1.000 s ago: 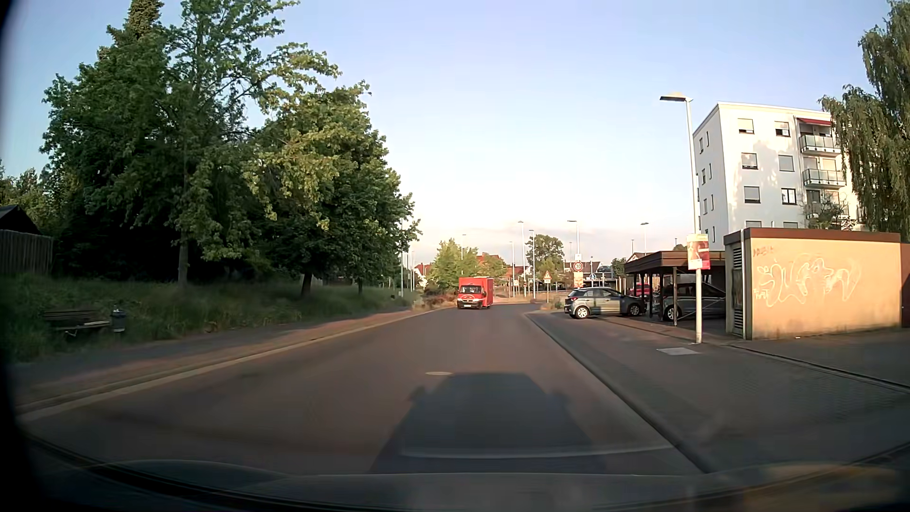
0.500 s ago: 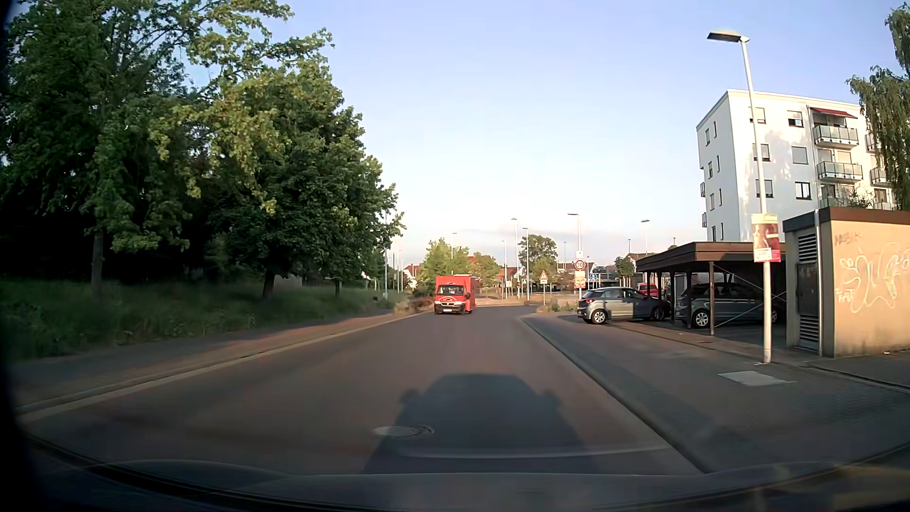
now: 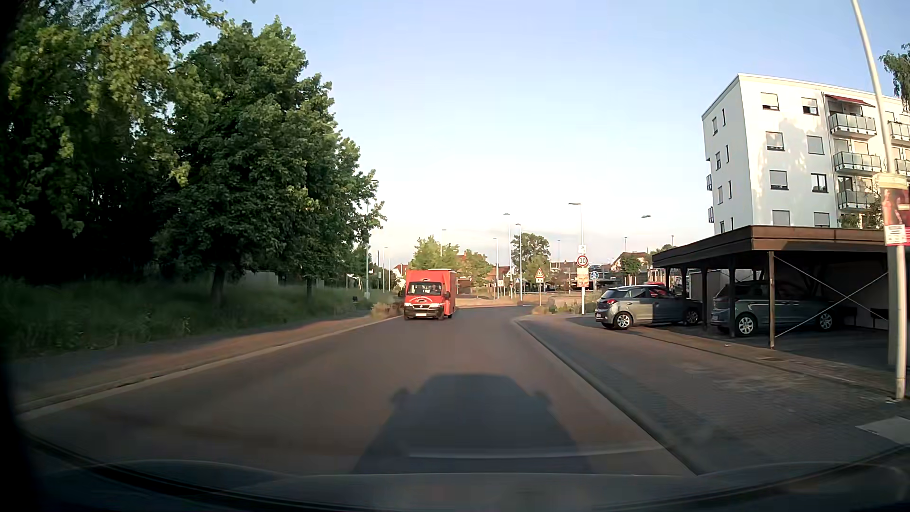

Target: Follow the waypoints while adhering to traffic rules and regulations

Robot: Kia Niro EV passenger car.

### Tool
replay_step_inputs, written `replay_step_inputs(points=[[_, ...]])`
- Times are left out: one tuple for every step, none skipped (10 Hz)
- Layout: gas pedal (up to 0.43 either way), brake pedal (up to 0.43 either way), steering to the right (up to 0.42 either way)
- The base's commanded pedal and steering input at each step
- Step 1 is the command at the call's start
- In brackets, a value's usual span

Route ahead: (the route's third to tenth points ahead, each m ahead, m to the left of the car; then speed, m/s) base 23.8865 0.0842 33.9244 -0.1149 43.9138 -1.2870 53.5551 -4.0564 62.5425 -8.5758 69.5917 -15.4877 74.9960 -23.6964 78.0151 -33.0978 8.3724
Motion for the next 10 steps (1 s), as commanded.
replay_step_inputs(points=[[0.008, 0.030, 0.009], [0.020, 0.030, 0.005], [0.020, 0.030, -0.004], [0.020, 0.030, -0.007], [0.020, 0.030, -0.007], [0.020, 0.030, -0.009], [0.020, 0.030, -0.009], [0.020, 0.030, -0.008], [0.020, 0.030, -0.008], [0.020, 0.030, -0.008]])
